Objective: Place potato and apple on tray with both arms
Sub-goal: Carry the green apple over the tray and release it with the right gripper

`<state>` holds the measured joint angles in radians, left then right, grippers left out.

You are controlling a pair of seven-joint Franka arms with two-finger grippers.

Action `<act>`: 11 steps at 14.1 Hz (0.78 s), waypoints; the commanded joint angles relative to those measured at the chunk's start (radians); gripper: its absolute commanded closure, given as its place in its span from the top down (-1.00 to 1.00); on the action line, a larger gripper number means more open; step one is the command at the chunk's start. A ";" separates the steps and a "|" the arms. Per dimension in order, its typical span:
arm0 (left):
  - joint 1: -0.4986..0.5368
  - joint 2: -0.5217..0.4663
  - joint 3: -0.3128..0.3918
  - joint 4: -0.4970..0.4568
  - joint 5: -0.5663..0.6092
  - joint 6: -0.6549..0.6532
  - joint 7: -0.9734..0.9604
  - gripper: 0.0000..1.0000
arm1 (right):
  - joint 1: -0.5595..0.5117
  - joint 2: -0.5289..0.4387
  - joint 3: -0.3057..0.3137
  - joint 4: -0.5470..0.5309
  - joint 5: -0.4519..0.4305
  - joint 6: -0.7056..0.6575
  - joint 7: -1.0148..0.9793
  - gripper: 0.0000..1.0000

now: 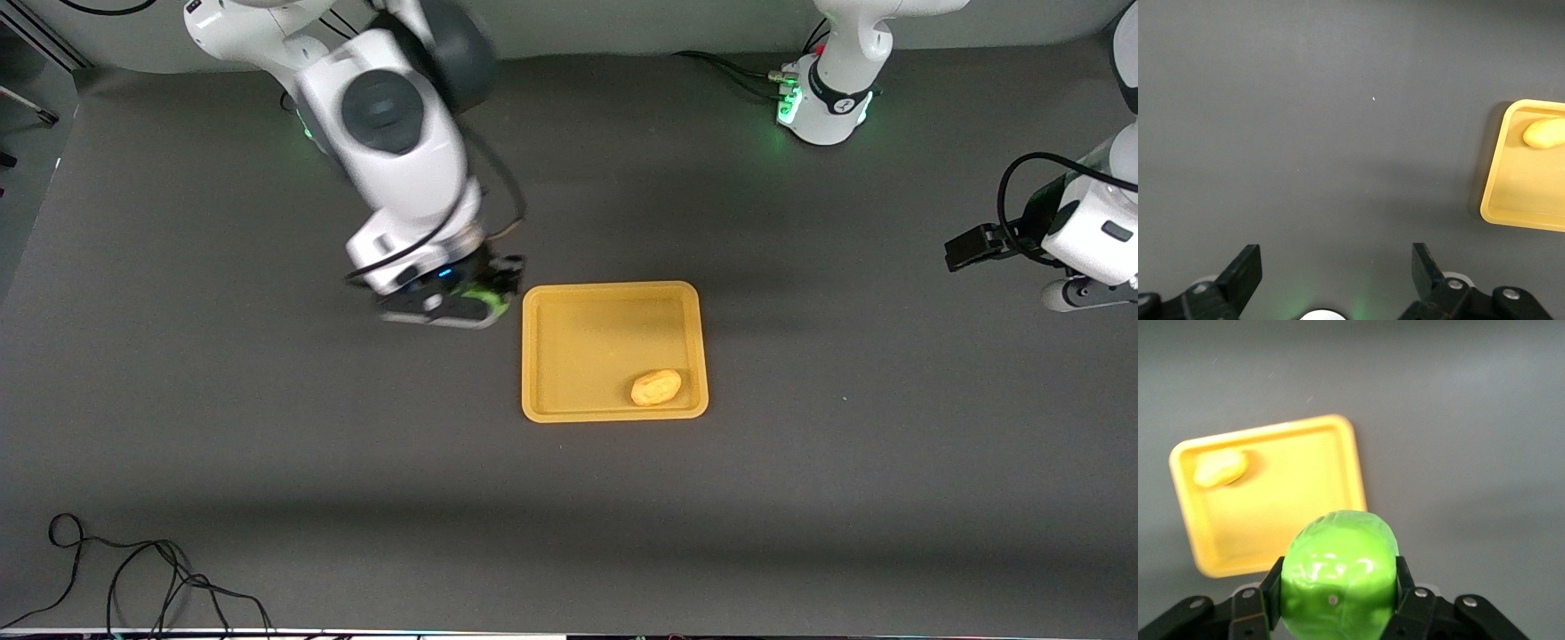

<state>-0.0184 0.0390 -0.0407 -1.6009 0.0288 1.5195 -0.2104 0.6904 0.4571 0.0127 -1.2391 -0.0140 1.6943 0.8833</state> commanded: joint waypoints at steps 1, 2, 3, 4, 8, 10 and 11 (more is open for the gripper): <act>0.018 -0.028 -0.002 -0.019 0.014 -0.021 0.035 1.00 | 0.095 0.092 -0.011 0.085 -0.006 0.040 0.168 -0.28; 0.018 -0.034 -0.002 -0.017 0.014 -0.031 0.058 1.00 | 0.121 0.119 -0.011 0.095 -0.007 0.077 0.218 -0.28; 0.024 -0.045 -0.001 -0.019 0.014 -0.041 0.107 1.00 | 0.135 0.150 -0.011 0.095 -0.009 0.131 0.250 -0.28; 0.047 -0.053 -0.002 -0.019 0.013 -0.062 0.144 1.00 | 0.149 0.190 -0.013 0.089 -0.014 0.183 0.258 -0.28; 0.051 -0.083 -0.001 -0.017 0.011 -0.087 0.199 1.00 | 0.153 0.343 -0.014 0.086 -0.109 0.318 0.281 -0.28; 0.057 -0.103 -0.001 -0.022 0.010 -0.101 0.215 0.99 | 0.146 0.383 -0.019 0.083 -0.112 0.375 0.279 -0.28; 0.057 -0.119 0.002 -0.031 0.005 -0.099 0.213 0.99 | 0.141 0.400 -0.019 0.083 -0.112 0.393 0.279 -0.28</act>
<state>0.0315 -0.0307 -0.0386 -1.6012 0.0299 1.4281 -0.0218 0.8360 0.8230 -0.0042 -1.2008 -0.1029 2.0733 1.1361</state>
